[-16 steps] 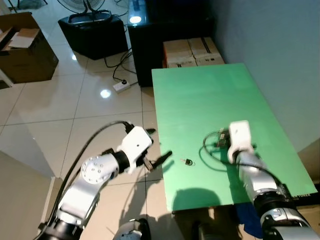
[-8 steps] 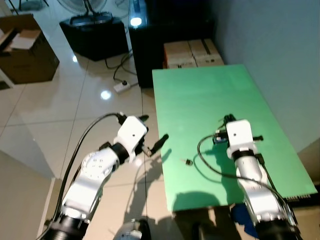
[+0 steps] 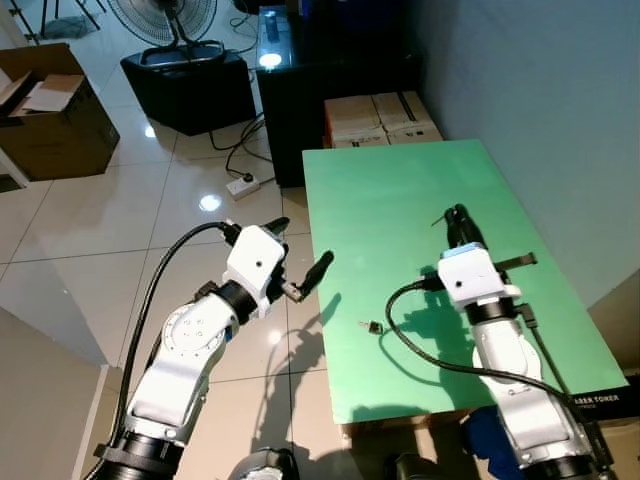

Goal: Hang keys on a hook

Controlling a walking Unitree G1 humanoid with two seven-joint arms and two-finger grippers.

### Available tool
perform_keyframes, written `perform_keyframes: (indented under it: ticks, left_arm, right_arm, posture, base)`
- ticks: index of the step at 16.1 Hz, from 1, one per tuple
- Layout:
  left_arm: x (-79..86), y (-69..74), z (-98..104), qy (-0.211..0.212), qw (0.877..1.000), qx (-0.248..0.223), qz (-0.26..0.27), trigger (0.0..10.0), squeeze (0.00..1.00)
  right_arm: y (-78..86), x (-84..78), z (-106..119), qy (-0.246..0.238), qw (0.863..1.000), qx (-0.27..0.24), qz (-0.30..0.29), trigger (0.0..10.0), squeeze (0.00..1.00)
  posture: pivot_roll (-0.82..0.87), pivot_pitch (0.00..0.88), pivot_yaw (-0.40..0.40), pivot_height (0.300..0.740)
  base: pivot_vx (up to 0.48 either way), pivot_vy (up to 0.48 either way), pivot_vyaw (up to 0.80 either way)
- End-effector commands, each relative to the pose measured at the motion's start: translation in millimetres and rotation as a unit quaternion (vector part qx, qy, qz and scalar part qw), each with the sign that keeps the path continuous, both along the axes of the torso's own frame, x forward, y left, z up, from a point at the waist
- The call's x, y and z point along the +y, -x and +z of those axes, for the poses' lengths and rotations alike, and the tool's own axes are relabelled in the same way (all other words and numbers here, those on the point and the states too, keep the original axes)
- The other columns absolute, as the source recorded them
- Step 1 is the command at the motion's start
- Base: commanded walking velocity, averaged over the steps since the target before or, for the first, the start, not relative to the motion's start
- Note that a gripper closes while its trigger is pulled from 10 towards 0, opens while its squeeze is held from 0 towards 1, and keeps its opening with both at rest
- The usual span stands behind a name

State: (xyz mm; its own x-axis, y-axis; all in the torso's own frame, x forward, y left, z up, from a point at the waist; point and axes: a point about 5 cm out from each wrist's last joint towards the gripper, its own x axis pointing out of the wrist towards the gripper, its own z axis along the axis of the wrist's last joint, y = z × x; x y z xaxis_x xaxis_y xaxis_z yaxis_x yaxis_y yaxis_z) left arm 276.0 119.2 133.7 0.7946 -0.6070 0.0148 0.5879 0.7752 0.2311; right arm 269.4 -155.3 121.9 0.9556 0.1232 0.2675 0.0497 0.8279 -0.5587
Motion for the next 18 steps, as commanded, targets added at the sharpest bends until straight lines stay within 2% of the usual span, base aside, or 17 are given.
perform_keyframes:
  ticks: [1,2,3,5,7,11,14,16,17,18]
  left_arm:
    - [2.2,0.2,-3,-0.006,1.0,0.009,-0.003,10.0,0.0]
    - [0.2,1.3,-5,-0.014,1.0,0.012,-0.017,10.0,0.0]
    - [-2.6,3.3,-6,-0.02,0.999,0.016,-0.036,10.0,0.0]
    - [-6.8,9.7,-10,-0.031,0.996,0.029,-0.075,10.0,0.0]
    - [-7.6,9.4,-13,-0.034,0.995,0.042,-0.08,10.0,0.0]
    - [-12.1,12.9,-16,-0.036,0.991,0.063,-0.113,10.0,0.0]
    - [-15.1,14.4,-18,-0.041,0.989,0.07,-0.122,10.0,0.0]
    - [-14.7,15.0,-18,-0.041,0.989,0.07,-0.121,10.0,0.0]
    - [-14.3,15.5,-18,-0.041,0.989,0.071,-0.121,10.0,0.0]
    - [-14.3,15.7,-18,-0.041,0.989,0.071,-0.121,10.0,0.0]
  right_arm:
    - [-0.1,0.0,-22,-0.016,0.996,0.083,0.002,0.0,0.0]
    - [1.5,-1.8,-47,-0.014,0.985,0.171,0.004,4.0,0.0]
    - [3.4,-5.7,-63,-0.009,0.974,0.227,0.0,10.0,0.0]
    - [7.9,-18.9,-80,-0.005,0.957,0.288,-0.036,10.0,0.0]
    - [12.4,-29.9,-94,-0.009,0.942,0.331,-0.058,10.0,0.0]
    - [7.7,-40.3,-101,-0.001,0.931,0.355,-0.081,10.0,0.0]
    - [7.7,-40.5,-109,0.009,0.92,0.385,-0.074,10.0,0.0]
    - [7.4,-40.8,-110,0.006,0.919,0.387,-0.076,10.0,0.0]
    - [6.8,-40.9,-110,0.006,0.919,0.387,-0.076,10.0,0.52]
    - [6.4,-41.2,-110,0.008,0.919,0.386,-0.077,10.0,1.0]
  posture:
    - [-0.11,0.072,0.088,0.74]
    - [-0.11,0.075,0.094,0.74]
    - [-0.11,0.079,0.097,0.74]
    - [-0.11,0.082,0.104,0.74]
    - [-0.11,0.087,0.111,0.74]
    - [-0.11,0.093,0.107,0.74]
    - [-0.1,0.092,0.097,0.74]
    - [-0.09,0.093,0.092,0.74]
    - [-0.09,0.092,0.09,0.74]
    - [-0.09,0.092,0.09,0.74]
  base:
    - [0.0,0.0,0.0]
    - [0.0,0.0,0.0]
    - [0.0,0.0,0.0]
    - [0.0,0.0,0.0]
    - [0.0,0.0,0.0]
    - [0.0,0.0,0.0]
    - [0.0,0.0,0.0]
    - [0.0,0.0,0.0]
    - [0.0,0.0,0.0]
    - [0.0,0.0,0.0]
